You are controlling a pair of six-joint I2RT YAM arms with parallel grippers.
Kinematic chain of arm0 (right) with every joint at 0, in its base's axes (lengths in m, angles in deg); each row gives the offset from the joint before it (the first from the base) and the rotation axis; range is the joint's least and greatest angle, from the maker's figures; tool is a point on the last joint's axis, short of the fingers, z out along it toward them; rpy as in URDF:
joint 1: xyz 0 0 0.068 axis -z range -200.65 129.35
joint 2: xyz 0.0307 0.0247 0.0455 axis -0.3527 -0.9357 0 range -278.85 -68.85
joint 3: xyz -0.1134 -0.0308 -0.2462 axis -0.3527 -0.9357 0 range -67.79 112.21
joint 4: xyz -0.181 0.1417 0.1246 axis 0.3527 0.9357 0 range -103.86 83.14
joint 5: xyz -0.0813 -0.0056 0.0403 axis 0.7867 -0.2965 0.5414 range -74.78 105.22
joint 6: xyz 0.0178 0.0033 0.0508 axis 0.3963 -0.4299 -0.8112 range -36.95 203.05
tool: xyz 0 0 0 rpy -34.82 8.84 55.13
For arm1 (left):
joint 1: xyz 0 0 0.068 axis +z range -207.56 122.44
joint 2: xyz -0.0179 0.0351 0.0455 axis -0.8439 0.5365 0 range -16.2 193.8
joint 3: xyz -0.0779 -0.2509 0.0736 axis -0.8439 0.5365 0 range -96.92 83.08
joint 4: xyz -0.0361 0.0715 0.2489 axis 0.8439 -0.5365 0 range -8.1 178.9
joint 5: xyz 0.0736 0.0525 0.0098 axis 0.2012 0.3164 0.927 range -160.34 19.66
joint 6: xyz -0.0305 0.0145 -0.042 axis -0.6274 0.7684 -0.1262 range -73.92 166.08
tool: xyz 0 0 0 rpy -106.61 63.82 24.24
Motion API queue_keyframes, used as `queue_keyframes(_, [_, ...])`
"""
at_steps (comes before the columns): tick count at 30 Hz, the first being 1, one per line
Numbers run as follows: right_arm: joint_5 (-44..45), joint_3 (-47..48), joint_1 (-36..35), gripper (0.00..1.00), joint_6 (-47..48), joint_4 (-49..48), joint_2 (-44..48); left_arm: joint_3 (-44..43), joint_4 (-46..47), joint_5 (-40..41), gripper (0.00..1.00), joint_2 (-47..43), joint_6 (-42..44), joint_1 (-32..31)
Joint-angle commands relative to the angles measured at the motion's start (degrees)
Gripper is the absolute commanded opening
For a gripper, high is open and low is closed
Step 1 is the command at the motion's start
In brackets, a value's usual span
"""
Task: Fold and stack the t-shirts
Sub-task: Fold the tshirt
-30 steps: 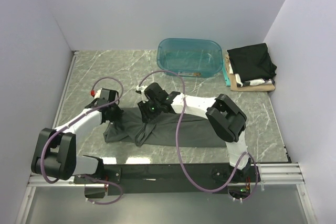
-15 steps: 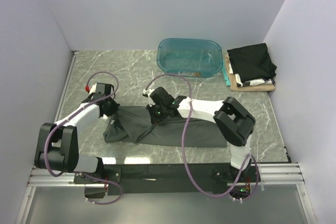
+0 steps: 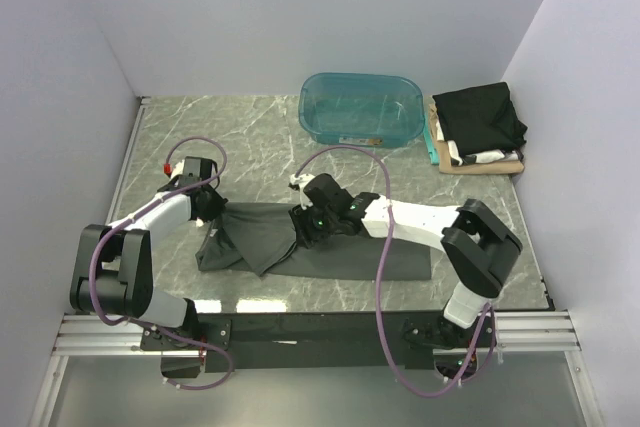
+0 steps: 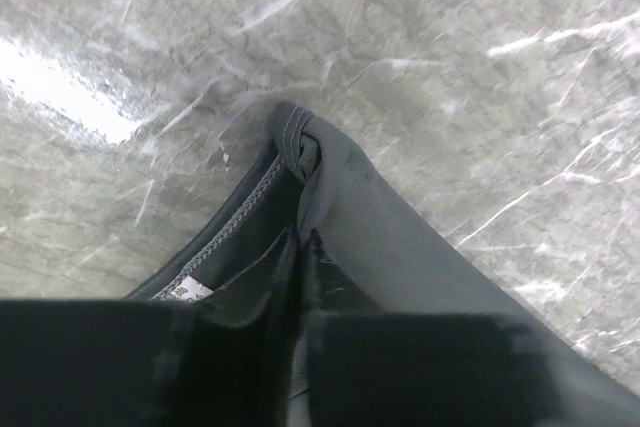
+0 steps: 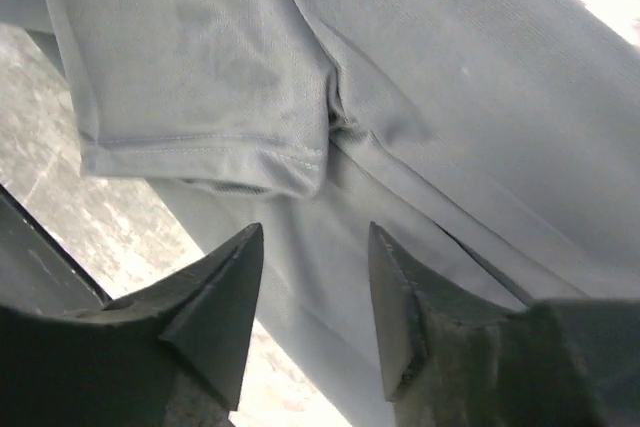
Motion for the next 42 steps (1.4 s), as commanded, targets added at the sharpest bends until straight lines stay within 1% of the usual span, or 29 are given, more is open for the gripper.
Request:
queue_keyframes(1, [2.5, -0.9, -0.4, 0.55, -0.7, -0.5, 5.9, -3.2, -0.7, 2.0, 0.15, -0.8, 1.9, 0.3])
queue_keyframes(2, [3.8, -1.5, -0.4, 0.56, -1.3, -0.7, 7.0, -4.1, -1.9, 2.0, 0.2, -1.3, 2.0, 0.3])
queue_keyframes(3, [4.7, -1.9, -0.4, 0.57, -1.7, -0.8, 8.0, -4.4, -2.3, 2.1, 0.3, -1.5, 2.2, 0.3])
queue_keyframes(4, [5.7, -2.1, -0.4, 0.6, -2.1, -0.6, 10.2, -4.6, -3.0, 1.7, 0.47, -1.8, 2.5, 0.3])
queue_keyframes(6, [10.9, -2.4, -0.3, 0.64, -3.8, 0.4, 12.5, -5.7, -5.7, 1.6, 0.77, -2.9, 2.4, 0.3])
queue_keyframes(7, [12.8, -2.6, 0.3, 0.67, -4.2, 1.1, 14.4, -5.9, -6.4, 1.6, 0.99, -3.5, 1.9, 0.3])
queue_keyframes(9, [17.3, -3.1, 1.3, 0.7, -5.2, 2.7, 16.3, -6.4, -8.2, 1.7, 1.0, -6.1, 1.2, 0.2])
queue_keyframes(10, [18.1, -3.7, 2.2, 0.72, -5.5, 3.0, 18.1, -6.6, -9.9, 1.9, 0.99, -7.1, -0.1, 0.2])
queue_keyframes(11, [18.9, -4.9, 4.5, 0.74, -6.5, 3.4, 19.0, -6.7, -10.4, 1.9, 0.99, -9.7, -0.5, 0.0])
queue_keyframes(13, [18.2, -6.5, 8.3, 0.75, -7.6, 4.1, 21.5, -6.3, -11.1, 1.3, 0.99, -12.4, -1.8, -0.8])
queue_keyframes(14, [16.9, -8.6, 12.7, 0.76, -8.0, 4.1, 22.3, -5.6, -10.9, 0.6, 0.99, -15.0, -2.1, -1.3])
queue_keyframes(15, [15.0, -9.6, 14.9, 0.76, -8.5, 4.1, 22.9, -5.0, -10.4, -0.5, 1.0, -16.1, -2.5, -2.0])
queue_keyframes(17, [13.9, -12.1, 18.7, 0.77, -9.2, 4.5, 23.8, -3.1, -8.2, -2.7, 0.99, -18.7, -2.9, -5.0])
queue_keyframes(18, [13.6, -12.8, 21.5, 0.78, -9.3, 4.9, 23.8, -2.4, -7.3, -3.0, 0.99, -19.3, -3.6, -6.4])
queue_keyframes(19, [14.0, -13.9, 23.0, 0.78, -9.8, 5.2, 23.8, -1.8, -6.4, -3.2, 0.99, -19.5, -4.0, -9.7])
queue_keyframes(20, [13.9, -14.3, 24.3, 0.79, -10.5, 5.7, 23.7, -0.9, -4.7, -3.7, 0.99, -19.3, -4.3, -11.3])
queue_keyframes(22, [13.5, -15.2, 27.8, 0.84, -11.7, 6.9, 22.6, -0.2, -3.8, -5.2, 0.99, -17.8, -5.1, -15.1])
queue_keyframes(24, [10.5, -16.4, 30.7, 0.86, -12.3, 6.5, 21.6, 0.7, -2.3, -6.7, 0.99, -14.5, -5.5, -16.5])
queue_keyframes(27, [7.3, -17.8, 31.4, 0.89, -12.2, 5.2, 19.2, 1.9, 0.4, -8.1, 1.0, -10.5, -4.7, -16.8])
queue_keyframes(30, [5.9, -18.0, 31.6, 0.9, -12.1, 5.1, 15.1, 2.6, 1.8, -6.5, 0.99, -6.6, -4.4, -16.8])
queue_keyframes(31, [5.5, -18.3, 31.6, 0.91, -12.2, 4.9, 14.4, 2.2, 1.8, -5.1, 1.0, -5.3, -4.6, -16.6])
queue_keyframes(33, [5.4, -18.9, 31.4, 0.91, -12.2, 4.8, 13.5, 1.7, 2.0, -4.7, 0.99, -1.4, -4.2, -16.2])
queue_keyframes(36, [3.2, -20.5, 31.4, 0.92, -11.7, 4.0, 14.0, 0.7, 4.8, -5.8, 1.0, 3.6, -3.6, -14.3])
queue_keyframes(37, [2.6, -21.7, 31.2, 0.92, -11.7, 3.9, 14.3, -0.6, 5.6, -6.9, 1.0, 6.1, -3.2, -12.6])
queue_keyframes(40, [0.3, -23.9, 28.6, 0.93, -11.5, 2.8, 15.7, -4.0, 7.6, -6.1, 0.99, 9.4, -1.8, -9.4])
queue_keyframes(41, [0.4, -24.1, 27.2, 0.93, -11.7, 3.0, 15.9, -5.5, 8.1, -5.4, 0.99, 12.3, -1.4, -8.6])
queue_keyframes(42, [0.7, -24.1, 23.5, 0.93, -12.2, 3.3, 16.1, -7.3, 8.0, -5.4, 0.99, 14.1, -0.7, -7.9])
